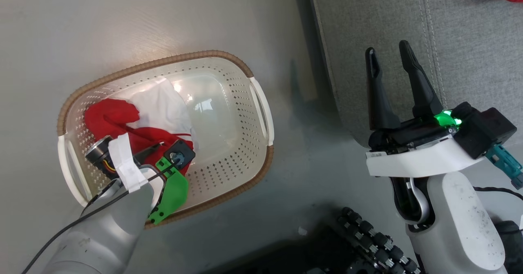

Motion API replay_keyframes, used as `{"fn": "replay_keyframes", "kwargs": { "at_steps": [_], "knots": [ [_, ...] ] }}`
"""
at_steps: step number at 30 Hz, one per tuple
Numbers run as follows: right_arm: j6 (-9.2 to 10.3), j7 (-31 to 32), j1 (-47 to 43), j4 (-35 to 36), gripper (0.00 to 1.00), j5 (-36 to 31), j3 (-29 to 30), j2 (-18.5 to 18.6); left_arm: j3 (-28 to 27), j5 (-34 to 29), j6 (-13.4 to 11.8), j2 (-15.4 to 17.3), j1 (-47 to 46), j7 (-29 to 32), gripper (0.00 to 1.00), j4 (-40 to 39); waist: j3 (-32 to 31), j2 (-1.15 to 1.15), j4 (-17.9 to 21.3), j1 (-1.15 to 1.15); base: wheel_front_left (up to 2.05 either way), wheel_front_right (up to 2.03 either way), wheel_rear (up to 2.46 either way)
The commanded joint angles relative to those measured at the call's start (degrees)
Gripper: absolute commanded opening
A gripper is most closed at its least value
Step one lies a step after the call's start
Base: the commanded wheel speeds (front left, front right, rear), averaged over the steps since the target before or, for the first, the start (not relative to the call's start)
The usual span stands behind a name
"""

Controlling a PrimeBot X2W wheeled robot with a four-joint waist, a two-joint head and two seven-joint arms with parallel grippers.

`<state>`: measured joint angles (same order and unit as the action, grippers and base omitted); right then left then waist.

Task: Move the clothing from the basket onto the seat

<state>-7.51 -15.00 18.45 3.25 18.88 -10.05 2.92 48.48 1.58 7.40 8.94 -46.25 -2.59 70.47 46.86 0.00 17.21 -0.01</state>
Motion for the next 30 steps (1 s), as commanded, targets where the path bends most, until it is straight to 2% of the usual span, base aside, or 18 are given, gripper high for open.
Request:
{"fn": "replay_keyframes", "kwargs": {
  "at_steps": [1, 12, 22, 23, 24, 25, 26, 30],
  "knots": [
    [0.04, -0.2, 1.1, 0.2, 1.0, 0.8, -0.3, 0.0, 0.6, 0.0, 0.2, 1.2, -1.4, 0.7, 1.0, 0.6, 3.7, 0.0, 3.0, 0.01, 0.0, 0.0, 0.0],
    [0.04, -0.2, 2.8, 0.4, 1.0, 2.8, -1.8, 0.0, 3.1, 1.4, 0.2, 2.3, -4.2, 7.1, 1.0, 2.5, 6.4, 0.0, 4.2, 0.01, 0.0, 0.0, 0.0],
    [0.04, -0.2, 3.7, 0.6, 1.0, 4.0, -2.9, 0.0, 3.7, 3.6, 0.2, 4.6, -6.7, 11.8, 1.0, 3.2, 8.7, 0.0, 6.0, 0.01, 0.0, 0.0, 0.0],
    [0.04, -0.2, 3.8, 0.6, 1.0, 4.2, -2.9, 0.0, 3.8, 3.6, 0.1, 4.8, -6.8, 12.5, 0.96, 3.2, 8.9, 0.0, 6.1, 0.01, 0.0, 0.0, 0.0],
    [0.04, -0.2, 3.8, 0.6, 1.0, 4.2, -2.8, 0.0, 4.0, 3.5, 0.0, 4.8, -7.0, 13.0, 0.79, 3.3, 9.0, 0.0, 6.2, 0.01, 0.0, 0.0, 0.0],
    [0.04, -0.2, 3.9, 0.6, 1.0, 4.2, -2.8, 0.0, 3.9, 3.8, -0.2, 4.9, -7.1, 14.0, 0.27, 3.3, 9.1, 0.0, 6.3, 0.01, 0.0, 0.0, 0.0],
    [0.04, -0.2, 4.0, 0.6, 1.0, 4.3, -2.8, 0.0, 3.9, 3.8, -0.2, 5.0, -7.1, 14.5, 0.0, 3.3, 9.2, 0.0, 6.3, 0.01, 0.0, 0.0, 0.0],
    [0.04, -0.2, 4.2, 0.6, 1.0, 4.1, -2.5, 0.0, 4.5, 3.6, -0.8, 5.0, -7.4, 15.4, 0.0, 3.3, 9.4, 0.0, 6.4, 0.01, 0.0, 0.0, 0.0]
  ]
}}
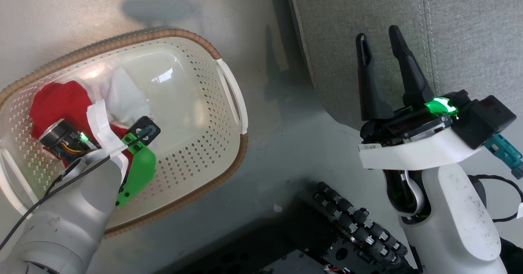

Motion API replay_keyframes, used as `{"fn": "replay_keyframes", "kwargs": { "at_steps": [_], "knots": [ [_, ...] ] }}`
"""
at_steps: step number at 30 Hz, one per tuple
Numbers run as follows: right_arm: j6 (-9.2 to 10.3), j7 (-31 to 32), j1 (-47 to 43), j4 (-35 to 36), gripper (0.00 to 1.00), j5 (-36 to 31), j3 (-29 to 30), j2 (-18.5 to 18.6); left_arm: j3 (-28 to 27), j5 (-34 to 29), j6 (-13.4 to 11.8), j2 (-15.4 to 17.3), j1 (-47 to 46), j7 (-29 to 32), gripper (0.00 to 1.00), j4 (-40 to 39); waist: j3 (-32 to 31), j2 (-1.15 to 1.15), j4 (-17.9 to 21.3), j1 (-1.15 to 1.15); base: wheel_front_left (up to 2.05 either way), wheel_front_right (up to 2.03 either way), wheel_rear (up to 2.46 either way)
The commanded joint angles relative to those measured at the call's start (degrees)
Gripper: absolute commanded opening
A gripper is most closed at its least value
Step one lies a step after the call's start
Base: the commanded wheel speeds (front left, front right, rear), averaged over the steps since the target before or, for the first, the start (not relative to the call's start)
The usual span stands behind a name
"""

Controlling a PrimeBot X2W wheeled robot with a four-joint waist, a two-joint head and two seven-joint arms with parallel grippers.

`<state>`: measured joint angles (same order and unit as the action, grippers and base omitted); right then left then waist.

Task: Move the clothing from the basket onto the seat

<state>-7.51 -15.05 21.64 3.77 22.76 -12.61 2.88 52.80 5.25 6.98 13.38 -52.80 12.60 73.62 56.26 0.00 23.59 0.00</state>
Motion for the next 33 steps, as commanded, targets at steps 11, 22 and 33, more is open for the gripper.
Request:
{"fn": "replay_keyframes", "kwargs": {
  "at_steps": [11, 22, 33],
  "knots": [
    [0.04, -0.2, 0.8, 0.1, 1.0, -1.7, 1.6, 0.1, -0.4, 2.3, -0.4, 0.4, 0.8, -8.7, 0.0, -0.3, -3.0, 0.0, -1.6, 0.0, 0.0, 0.0, 0.0],
    [0.04, -0.2, -1.9, -0.4, 1.0, -4.8, 4.0, 0.1, -2.5, 7.0, 0.1, -3.7, 1.8, -19.6, 0.0, -0.5, -11.2, 0.0, -5.7, 0.0, 0.0, 0.0, 0.0],
    [0.04, -0.2, -6.1, -1.2, 1.0, -8.3, 6.6, 0.1, -4.1, 10.8, -0.6, -9.0, 4.1, -25.1, 0.0, -2.7, -20.6, 0.0, -9.6, 0.0, 0.0, 0.0, 0.0]
  ]
}}
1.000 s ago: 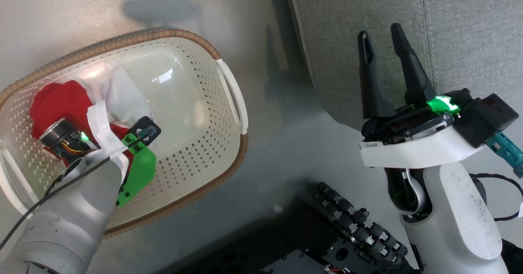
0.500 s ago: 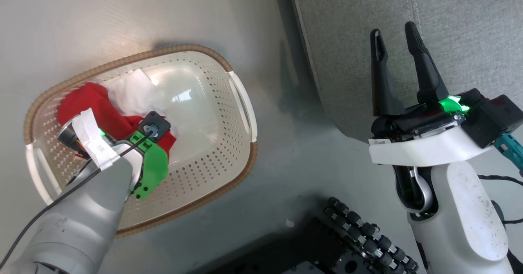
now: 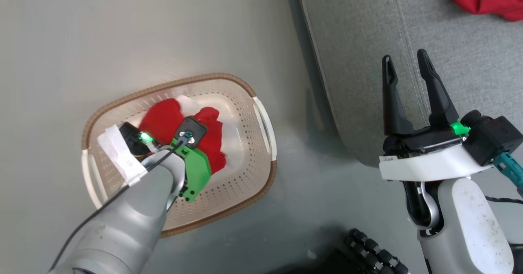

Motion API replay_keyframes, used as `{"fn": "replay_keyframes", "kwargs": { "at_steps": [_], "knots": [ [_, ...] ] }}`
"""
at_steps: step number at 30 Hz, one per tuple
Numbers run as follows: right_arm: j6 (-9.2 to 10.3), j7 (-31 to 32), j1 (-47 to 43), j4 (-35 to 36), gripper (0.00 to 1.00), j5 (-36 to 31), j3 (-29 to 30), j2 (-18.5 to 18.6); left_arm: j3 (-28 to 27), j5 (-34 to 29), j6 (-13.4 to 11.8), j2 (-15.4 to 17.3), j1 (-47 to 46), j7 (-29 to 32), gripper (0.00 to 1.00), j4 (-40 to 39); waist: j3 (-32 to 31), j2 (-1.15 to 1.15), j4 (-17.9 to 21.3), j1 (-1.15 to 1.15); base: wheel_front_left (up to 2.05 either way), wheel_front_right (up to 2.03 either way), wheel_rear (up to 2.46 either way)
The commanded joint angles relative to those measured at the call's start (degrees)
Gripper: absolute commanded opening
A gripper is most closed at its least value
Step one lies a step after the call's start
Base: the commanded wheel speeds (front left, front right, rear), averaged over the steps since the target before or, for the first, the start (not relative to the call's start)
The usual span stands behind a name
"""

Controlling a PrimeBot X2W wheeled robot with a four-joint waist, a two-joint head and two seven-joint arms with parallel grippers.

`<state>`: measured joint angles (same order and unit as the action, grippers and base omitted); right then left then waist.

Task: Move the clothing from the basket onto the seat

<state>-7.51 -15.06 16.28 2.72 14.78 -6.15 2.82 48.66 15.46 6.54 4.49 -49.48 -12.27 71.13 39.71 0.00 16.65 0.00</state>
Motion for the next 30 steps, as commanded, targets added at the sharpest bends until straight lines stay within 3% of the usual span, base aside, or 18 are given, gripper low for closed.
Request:
{"fn": "replay_keyframes", "kwargs": {
  "at_steps": [1, 13, 30],
  "knots": [
    [0.04, -0.2, -1.3, -0.2, 1.0, -0.7, 0.5, 0.2, -0.2, 1.0, -0.3, -0.3, 1.2, -0.8, 0.0, -0.8, -4.9, 0.0, -3.0, 0.0, 0.0, 0.0, 0.0],
    [0.04, -0.2, -6.3, -0.9, 1.0, -3.8, 2.8, 0.2, -3.4, 5.2, -2.8, -1.2, 6.8, -3.0, 0.0, -15.5, -14.4, 0.0, -6.5, 0.0, 0.0, 0.0, 0.0],
    [0.04, 3.7, -10.9, 2.0, 1.0, -6.4, 3.7, 0.2, -11.7, 7.9, -10.3, 7.1, 19.1, -2.9, 0.0, -56.4, -24.0, 0.0, -9.3, 0.0, 0.0, 0.0, 0.0]
  ]
}}
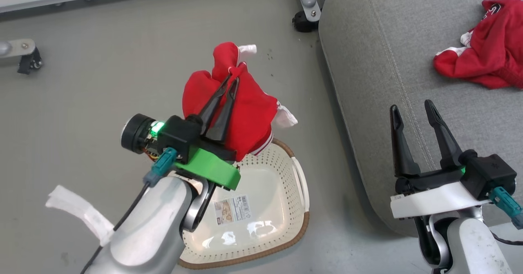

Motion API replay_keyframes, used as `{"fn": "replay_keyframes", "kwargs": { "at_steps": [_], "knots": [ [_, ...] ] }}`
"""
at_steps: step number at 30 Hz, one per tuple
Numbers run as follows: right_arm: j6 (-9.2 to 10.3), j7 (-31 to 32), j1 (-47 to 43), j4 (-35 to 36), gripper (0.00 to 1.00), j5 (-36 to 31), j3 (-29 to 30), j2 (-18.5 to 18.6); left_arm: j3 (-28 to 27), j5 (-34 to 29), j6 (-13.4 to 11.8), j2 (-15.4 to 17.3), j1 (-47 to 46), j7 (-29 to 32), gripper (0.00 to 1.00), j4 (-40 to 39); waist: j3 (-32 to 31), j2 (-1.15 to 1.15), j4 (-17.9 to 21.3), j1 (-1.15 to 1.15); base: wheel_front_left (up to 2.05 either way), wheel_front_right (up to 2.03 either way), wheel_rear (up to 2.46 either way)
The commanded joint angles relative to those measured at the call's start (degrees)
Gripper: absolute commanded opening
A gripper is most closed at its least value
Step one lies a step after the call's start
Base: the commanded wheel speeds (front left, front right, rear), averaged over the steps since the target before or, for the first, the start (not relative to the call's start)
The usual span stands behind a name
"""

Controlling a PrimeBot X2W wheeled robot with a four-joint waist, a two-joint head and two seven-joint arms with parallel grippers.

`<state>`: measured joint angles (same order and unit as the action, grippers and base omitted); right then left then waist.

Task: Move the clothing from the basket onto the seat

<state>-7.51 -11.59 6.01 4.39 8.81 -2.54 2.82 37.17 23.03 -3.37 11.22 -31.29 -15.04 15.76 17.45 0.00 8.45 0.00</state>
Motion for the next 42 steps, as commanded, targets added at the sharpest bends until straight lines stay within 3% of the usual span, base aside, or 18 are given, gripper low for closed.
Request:
{"fn": "replay_keyframes", "kwargs": {
  "at_steps": [1, 10, 17, 29, 42],
  "knots": [
    [0.04, 0.4, -0.9, 0.4, 1.0, -0.5, 0.0, 0.2, -0.9, 0.6, -0.8, 0.6, 1.3, -0.2, 0.0, -2.9, -2.2, 0.0, -1.2, 0.0, 0.0, 0.0, 0.0],
    [0.04, 2.3, -3.7, 1.2, 1.0, -0.6, -1.2, 0.2, -5.9, 0.8, -3.8, 2.2, 5.2, -0.2, 0.0, -18.0, -6.5, 0.0, -1.9, 0.0, 0.0, 0.0, 0.0],
    [0.04, 4.2, -6.6, 1.5, 1.0, -1.0, -2.7, 0.2, -8.3, 1.9, -3.7, 3.0, 10.0, -0.2, 0.0, -23.9, -10.8, 0.0, -1.8, 0.0, 0.0, 0.0, 0.0],
    [0.04, 7.5, -12.1, 3.1, 1.0, -0.8, -4.6, 0.2, -8.4, 4.3, -4.0, 5.0, 19.4, -0.1, 0.0, -27.1, -17.0, 0.0, -1.3, 0.0, 0.0, 0.0, 0.0],
    [0.04, 8.7, -13.7, 4.1, 1.0, -0.4, -5.2, 0.2, -8.4, 6.4, -3.4, 5.5, 20.7, 0.5, 0.0, -26.1, -18.7, 0.0, -1.3, 0.0, 0.0, 0.0, 0.0]
  ]
}}
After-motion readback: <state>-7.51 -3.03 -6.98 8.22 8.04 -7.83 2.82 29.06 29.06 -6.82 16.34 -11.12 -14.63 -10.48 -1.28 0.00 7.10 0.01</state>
